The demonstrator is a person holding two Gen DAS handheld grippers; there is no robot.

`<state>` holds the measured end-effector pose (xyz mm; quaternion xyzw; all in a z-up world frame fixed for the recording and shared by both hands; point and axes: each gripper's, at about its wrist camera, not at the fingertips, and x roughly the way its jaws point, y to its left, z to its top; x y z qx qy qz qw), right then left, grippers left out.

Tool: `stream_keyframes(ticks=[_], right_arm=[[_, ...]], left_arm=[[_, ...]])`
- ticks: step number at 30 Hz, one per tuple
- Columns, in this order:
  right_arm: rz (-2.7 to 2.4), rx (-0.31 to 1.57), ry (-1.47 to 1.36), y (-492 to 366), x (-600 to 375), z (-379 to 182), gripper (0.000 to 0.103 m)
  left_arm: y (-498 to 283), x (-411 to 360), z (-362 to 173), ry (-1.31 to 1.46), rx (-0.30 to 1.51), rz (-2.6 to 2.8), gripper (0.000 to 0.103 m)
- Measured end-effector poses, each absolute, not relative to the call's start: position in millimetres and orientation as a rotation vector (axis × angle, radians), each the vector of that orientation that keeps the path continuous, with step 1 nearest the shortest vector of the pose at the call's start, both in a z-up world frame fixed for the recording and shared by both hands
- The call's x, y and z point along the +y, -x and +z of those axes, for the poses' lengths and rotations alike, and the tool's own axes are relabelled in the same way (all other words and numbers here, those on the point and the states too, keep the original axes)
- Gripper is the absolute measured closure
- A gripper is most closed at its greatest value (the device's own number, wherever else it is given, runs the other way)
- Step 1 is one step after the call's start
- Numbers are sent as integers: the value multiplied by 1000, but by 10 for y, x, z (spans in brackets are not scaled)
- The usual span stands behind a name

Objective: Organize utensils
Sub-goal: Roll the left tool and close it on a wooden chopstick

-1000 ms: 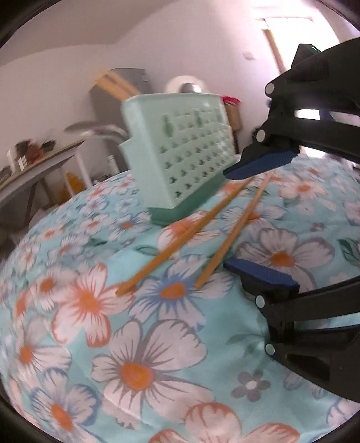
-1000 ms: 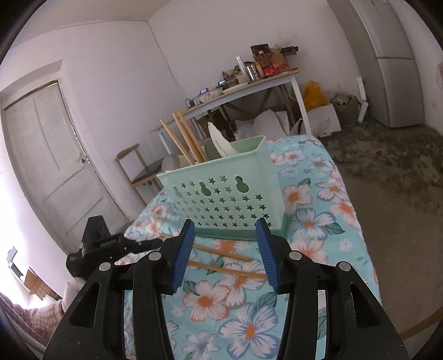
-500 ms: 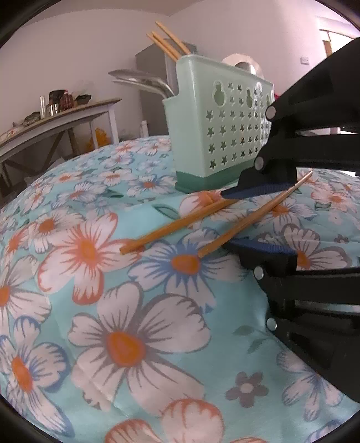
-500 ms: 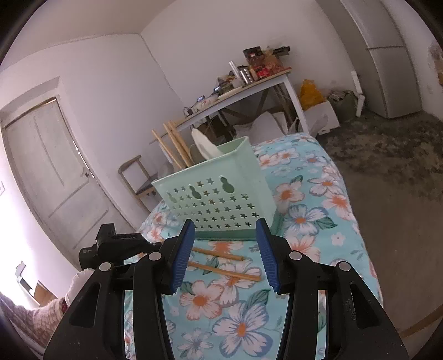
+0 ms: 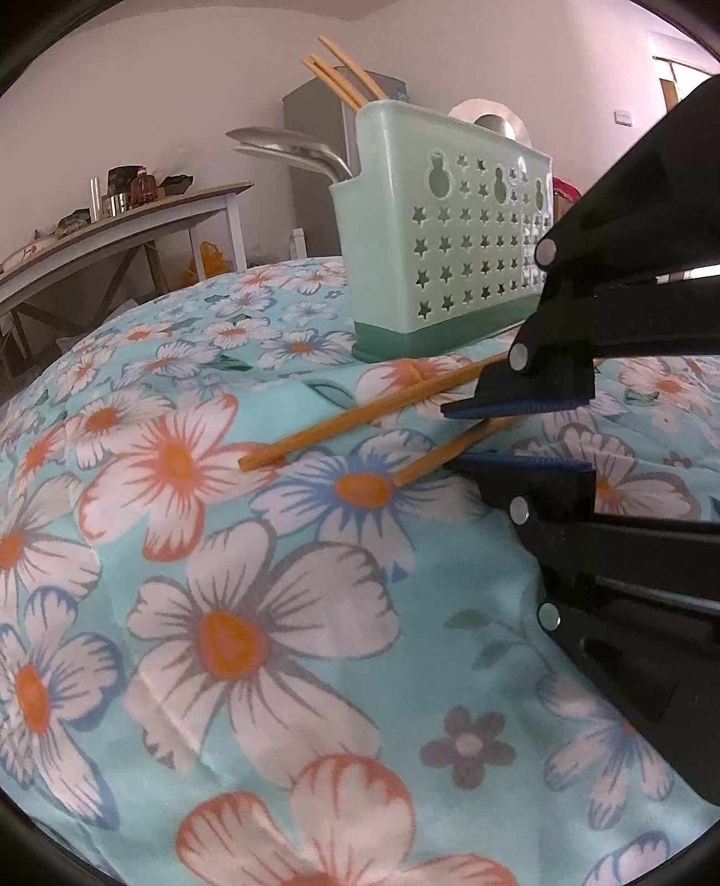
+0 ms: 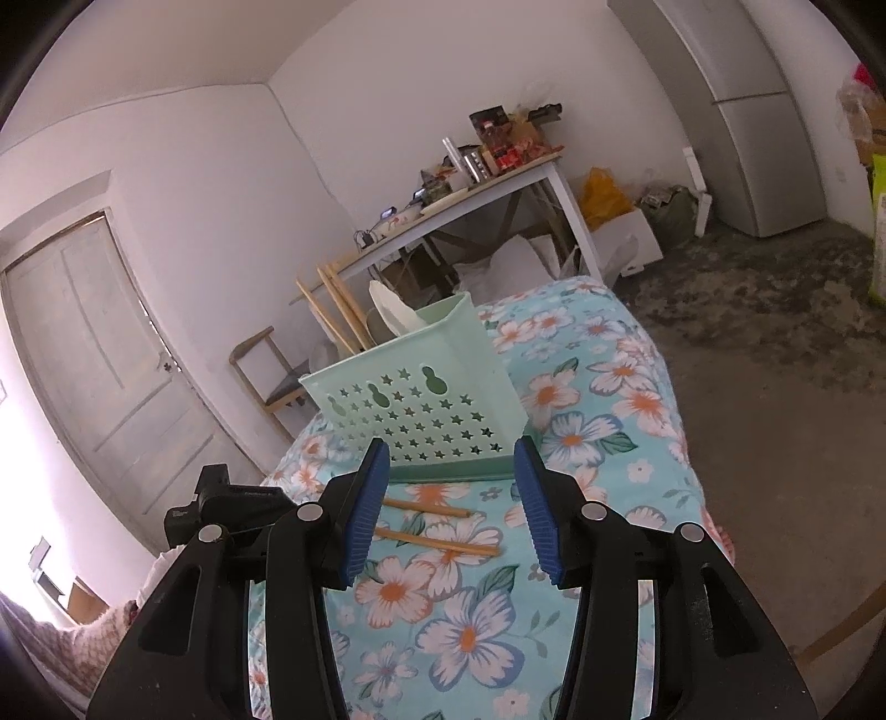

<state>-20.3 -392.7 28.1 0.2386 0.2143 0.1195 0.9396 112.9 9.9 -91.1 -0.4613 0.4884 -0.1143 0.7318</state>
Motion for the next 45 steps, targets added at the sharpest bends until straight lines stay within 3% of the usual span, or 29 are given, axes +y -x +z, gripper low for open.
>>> stream_keyframes(ticks=[22,37,45], right_arm=[[319,509,-329,21,-3377,420,57],[533,675,-6,-761,-2338,256,57],[604,754,171,-1250,-1812,69,62]], left_arm=[[-826,619,-682,772,975,-279,89],[-785,895,-691,695,939,-312,88],[-756,956,-740,706,932,-343,88]])
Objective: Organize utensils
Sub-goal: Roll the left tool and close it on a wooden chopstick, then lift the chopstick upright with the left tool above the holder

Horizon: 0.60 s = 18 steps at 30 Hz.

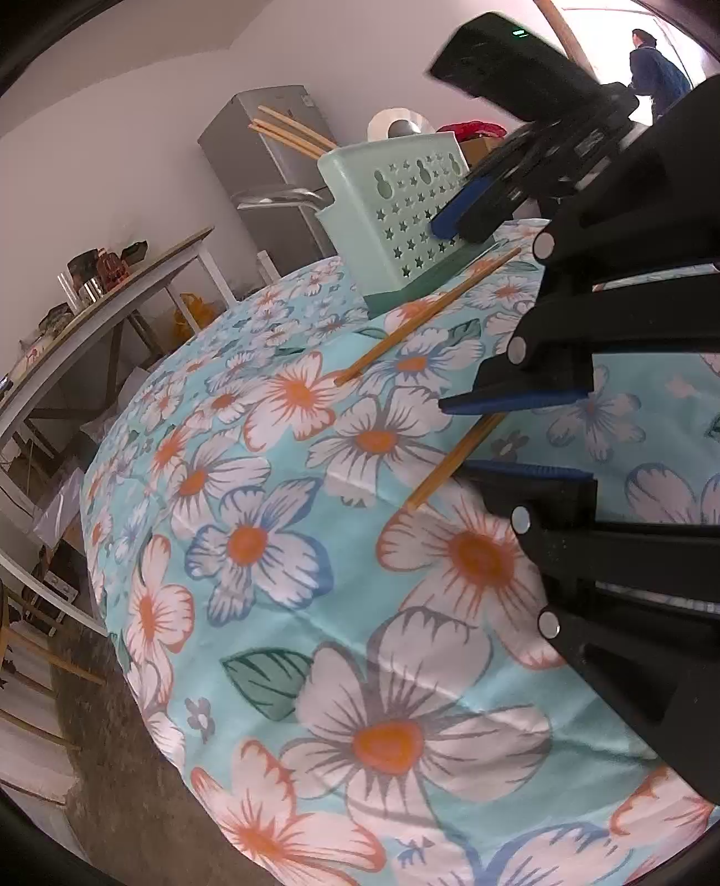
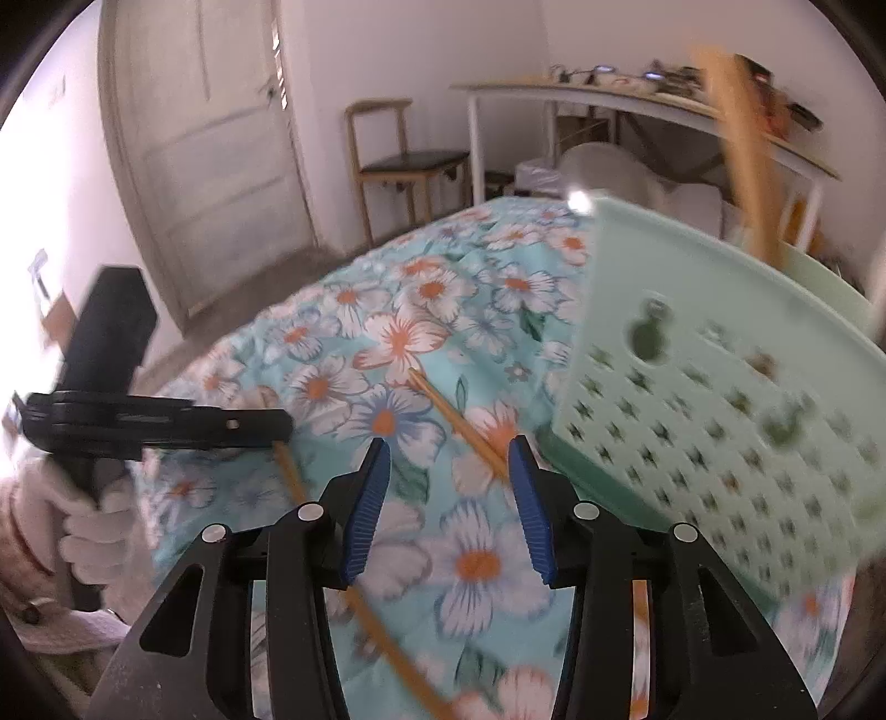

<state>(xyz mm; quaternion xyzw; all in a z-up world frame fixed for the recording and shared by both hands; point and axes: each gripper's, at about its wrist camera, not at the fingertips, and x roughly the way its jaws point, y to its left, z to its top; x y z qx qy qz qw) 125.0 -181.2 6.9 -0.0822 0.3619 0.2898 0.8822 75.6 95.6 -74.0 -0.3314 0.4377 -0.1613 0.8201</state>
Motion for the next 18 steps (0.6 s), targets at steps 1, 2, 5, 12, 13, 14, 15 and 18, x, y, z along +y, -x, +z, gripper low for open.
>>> stream_keyframes(ticks=[1,2,5,12,13,14,15,18], right_arm=[[609,764,199,-1322,-1741,41,63],[613,772,218,-1373,-1705,29,63],[617,797,273,-1519,-1585,-29,66],[616,854,361,-1708,-1415,-207,69],[612,864,369,-1730,-1403,-241,70],[610,867,374,-1740,-1376,-262,70],[607,869,379,-1751,-1360,-285,71],[599,869,388,-1765,-1341,-291,78]], left_arm=[[-754,956,-745,705,930,-346,88],[-749,955,-748,706,929,-347,88],[-742,964,-764,707,925,-351,88],[-728,969,-790,714,920,-356,88],[-728,969,-791,714,920,-357,88],[-729,969,-794,716,921,-358,88],[-729,968,-796,716,921,-358,88],[-731,969,-796,717,921,-358,88]])
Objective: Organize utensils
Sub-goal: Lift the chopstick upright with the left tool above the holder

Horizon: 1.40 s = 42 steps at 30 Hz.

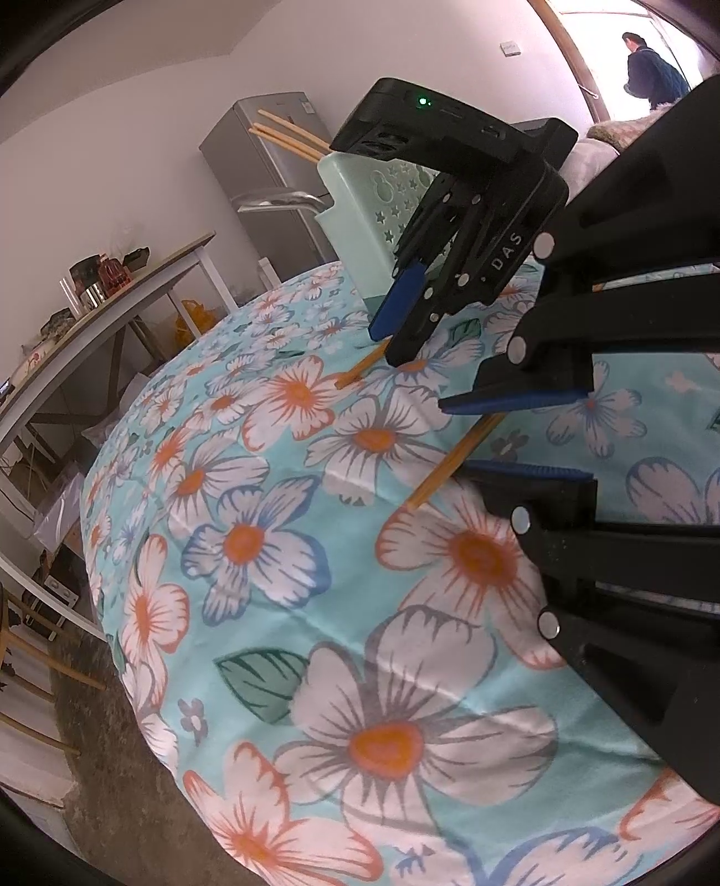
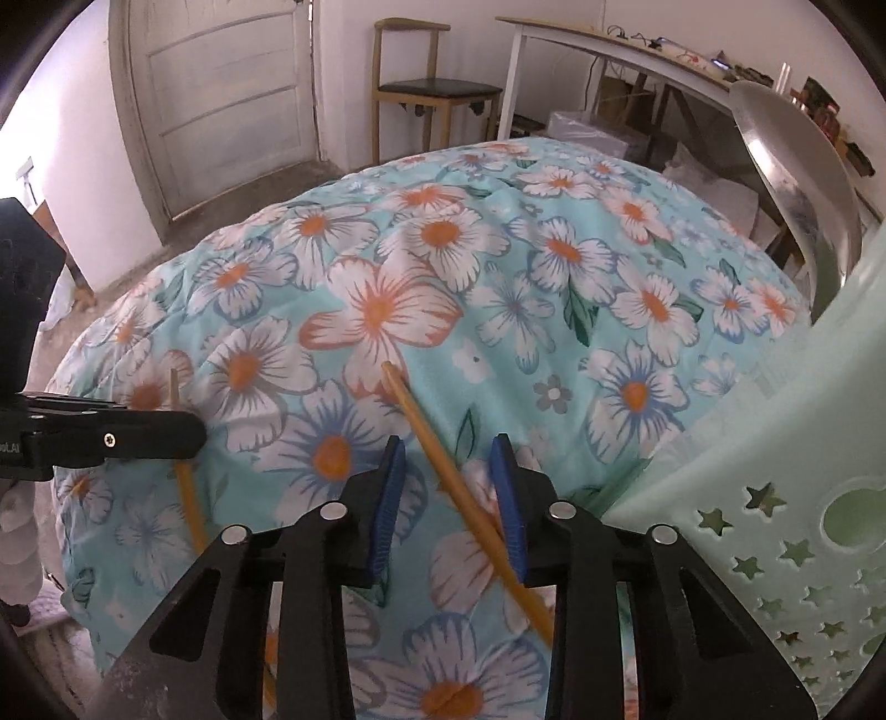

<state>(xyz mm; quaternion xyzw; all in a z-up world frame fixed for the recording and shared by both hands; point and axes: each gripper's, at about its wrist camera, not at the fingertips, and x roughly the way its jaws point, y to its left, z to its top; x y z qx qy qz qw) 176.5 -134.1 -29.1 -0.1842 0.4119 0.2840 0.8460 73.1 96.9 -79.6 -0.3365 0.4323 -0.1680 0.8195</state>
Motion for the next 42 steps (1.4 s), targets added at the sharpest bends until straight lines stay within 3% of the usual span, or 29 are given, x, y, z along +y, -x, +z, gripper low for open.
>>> stream_keyframes(ticks=[3,7,10,24,35,42], right_arm=[[586,867,386,-1764,-1362,-276,88],[581,841,363,-1723,-1430,-183,90],[577,811,348,-1651,-1504,-62,98],[488,575,120,-998,-2366,825,98],[411,466,-73,-517,-3053,1073,98],[387,399,-167,-305,-3285,1177,98]], left_arm=[[-731,968,-796,715,920,-354,88],[-737,970,-799,717,920,-351,88],[-739,964,-799,717,919,-345,88],[-722,862,-664,678,860,-318,88],[-511,624,103,513,586,-419,93],[-443,479,500,501,504,-500,98]])
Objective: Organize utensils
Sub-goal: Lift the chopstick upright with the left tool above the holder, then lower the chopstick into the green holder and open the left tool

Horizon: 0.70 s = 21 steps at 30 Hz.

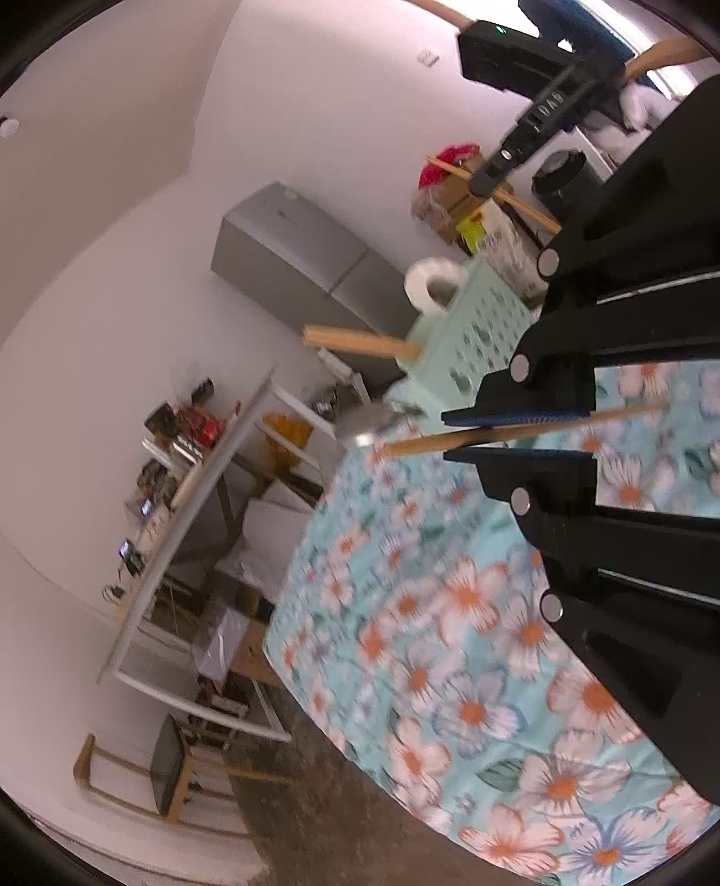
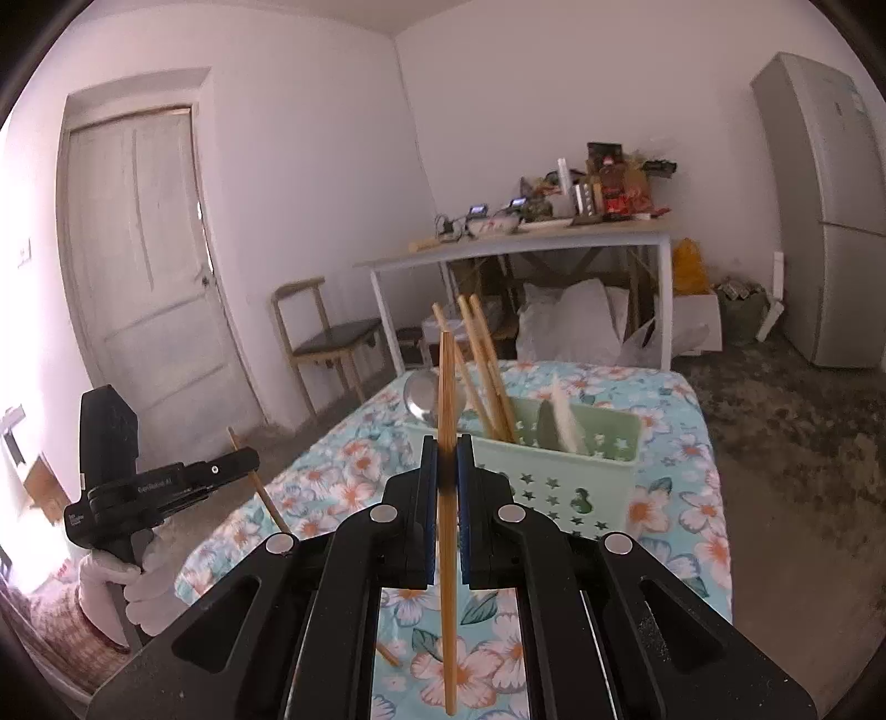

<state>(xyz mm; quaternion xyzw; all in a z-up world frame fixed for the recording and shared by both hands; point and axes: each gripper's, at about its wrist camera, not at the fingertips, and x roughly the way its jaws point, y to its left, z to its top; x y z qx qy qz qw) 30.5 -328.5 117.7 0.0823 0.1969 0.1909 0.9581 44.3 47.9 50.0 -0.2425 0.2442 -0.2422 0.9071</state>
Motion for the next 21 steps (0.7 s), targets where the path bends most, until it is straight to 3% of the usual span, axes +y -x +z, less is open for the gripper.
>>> stream_keyframes(ticks=[21], right_arm=[[390,301,-281,81,-3744,1254,98]], left_arm=[[-351,-29,2074,398,84,-707,98]])
